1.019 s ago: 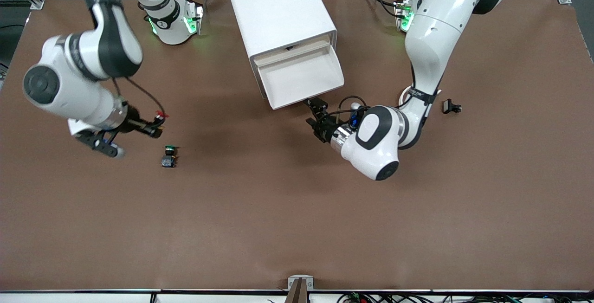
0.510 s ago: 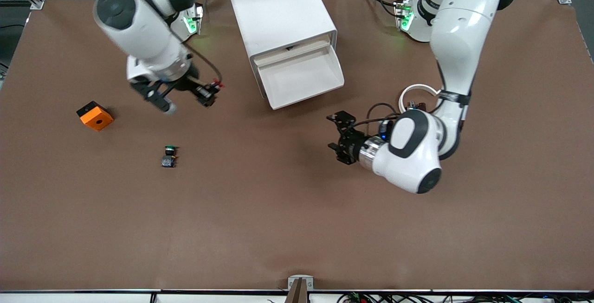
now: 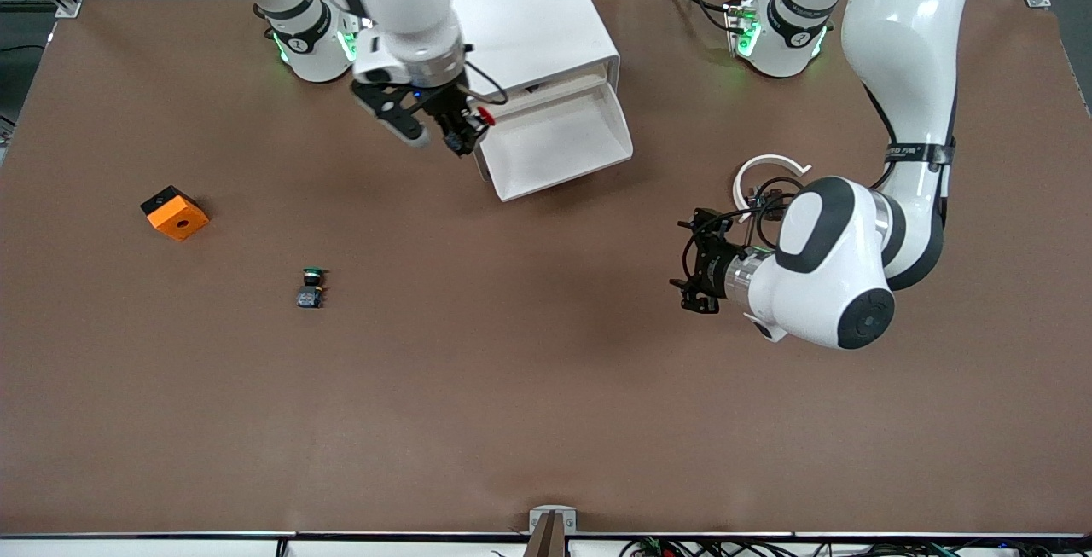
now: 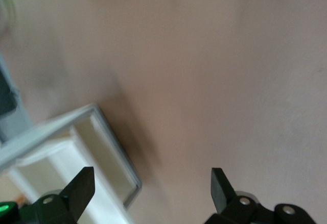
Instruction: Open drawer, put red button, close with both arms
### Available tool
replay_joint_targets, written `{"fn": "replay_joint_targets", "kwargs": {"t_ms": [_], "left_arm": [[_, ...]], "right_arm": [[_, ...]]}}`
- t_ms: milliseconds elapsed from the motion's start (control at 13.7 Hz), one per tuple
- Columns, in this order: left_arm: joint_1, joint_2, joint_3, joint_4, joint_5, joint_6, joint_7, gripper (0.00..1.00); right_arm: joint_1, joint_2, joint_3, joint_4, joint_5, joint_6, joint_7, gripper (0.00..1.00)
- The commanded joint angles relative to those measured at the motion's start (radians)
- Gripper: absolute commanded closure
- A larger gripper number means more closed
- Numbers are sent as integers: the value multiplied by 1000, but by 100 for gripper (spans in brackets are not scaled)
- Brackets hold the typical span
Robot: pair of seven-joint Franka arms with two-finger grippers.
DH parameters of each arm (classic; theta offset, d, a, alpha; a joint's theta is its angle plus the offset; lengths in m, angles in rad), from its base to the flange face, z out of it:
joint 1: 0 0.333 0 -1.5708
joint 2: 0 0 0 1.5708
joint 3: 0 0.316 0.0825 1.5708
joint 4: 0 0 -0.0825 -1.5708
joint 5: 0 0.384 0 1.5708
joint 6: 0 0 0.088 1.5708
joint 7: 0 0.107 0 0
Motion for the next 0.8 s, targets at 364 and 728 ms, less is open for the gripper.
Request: {"fn": "replay_joint_targets", "kwargs": {"t_ms": [364,728], "left_arm": [[3,-76,18,-8,154,36,193,0],[6,-104,51,-8,154,44,426,0]], "right_arm": [[139,255,-14,216,-32,18,125,100],[162,292,-14,217,-45,17,124,100]]}}
